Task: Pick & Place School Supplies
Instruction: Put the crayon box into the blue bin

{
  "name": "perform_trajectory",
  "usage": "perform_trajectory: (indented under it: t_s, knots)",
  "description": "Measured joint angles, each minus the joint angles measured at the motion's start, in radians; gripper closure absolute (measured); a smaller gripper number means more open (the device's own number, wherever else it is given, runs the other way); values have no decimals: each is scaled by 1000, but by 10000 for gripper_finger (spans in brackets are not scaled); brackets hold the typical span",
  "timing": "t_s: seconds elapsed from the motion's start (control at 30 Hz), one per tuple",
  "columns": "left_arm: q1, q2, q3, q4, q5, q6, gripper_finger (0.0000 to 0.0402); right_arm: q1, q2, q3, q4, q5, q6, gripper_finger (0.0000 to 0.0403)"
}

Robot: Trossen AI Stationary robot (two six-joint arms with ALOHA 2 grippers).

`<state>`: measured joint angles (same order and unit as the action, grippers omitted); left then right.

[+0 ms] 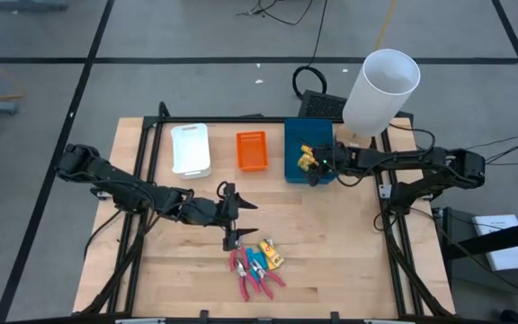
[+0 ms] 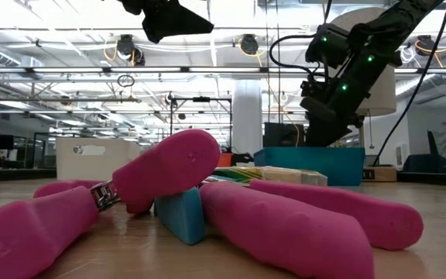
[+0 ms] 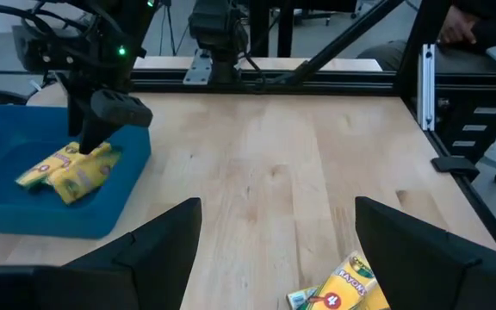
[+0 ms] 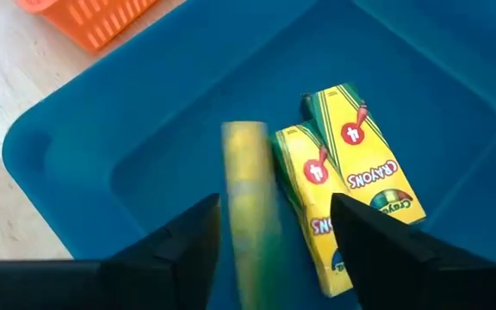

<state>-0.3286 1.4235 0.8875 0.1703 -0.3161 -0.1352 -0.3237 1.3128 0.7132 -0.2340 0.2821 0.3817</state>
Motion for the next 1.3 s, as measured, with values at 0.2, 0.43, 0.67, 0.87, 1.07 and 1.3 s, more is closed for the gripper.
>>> perform_trajectory:
  t_s: [0.2, 0.43, 0.67, 0.87, 1.07, 1.3]
  knots:
    - [0, -1, 0, 28, 32, -131, 92, 1, -1, 0, 31, -1, -27, 160]
    - [-25, -5, -63, 164, 42, 67, 92, 3, -34, 0, 58, -79, -29, 157]
    - [27, -58, -362, 526, 62, 18, 92, 5, -95, 0, 74, -160, -28, 164]
    - [74, -179, -617, 768, 186, -1, 92, 61, -143, 0, 180, -318, -78, 165]
    - [75, -344, -771, 785, 239, -5, 92, 206, -154, 0, 364, -366, -141, 165]
    - [75, -523, -873, 737, 281, 10, 92, 408, -142, 0, 524, -361, -177, 165]
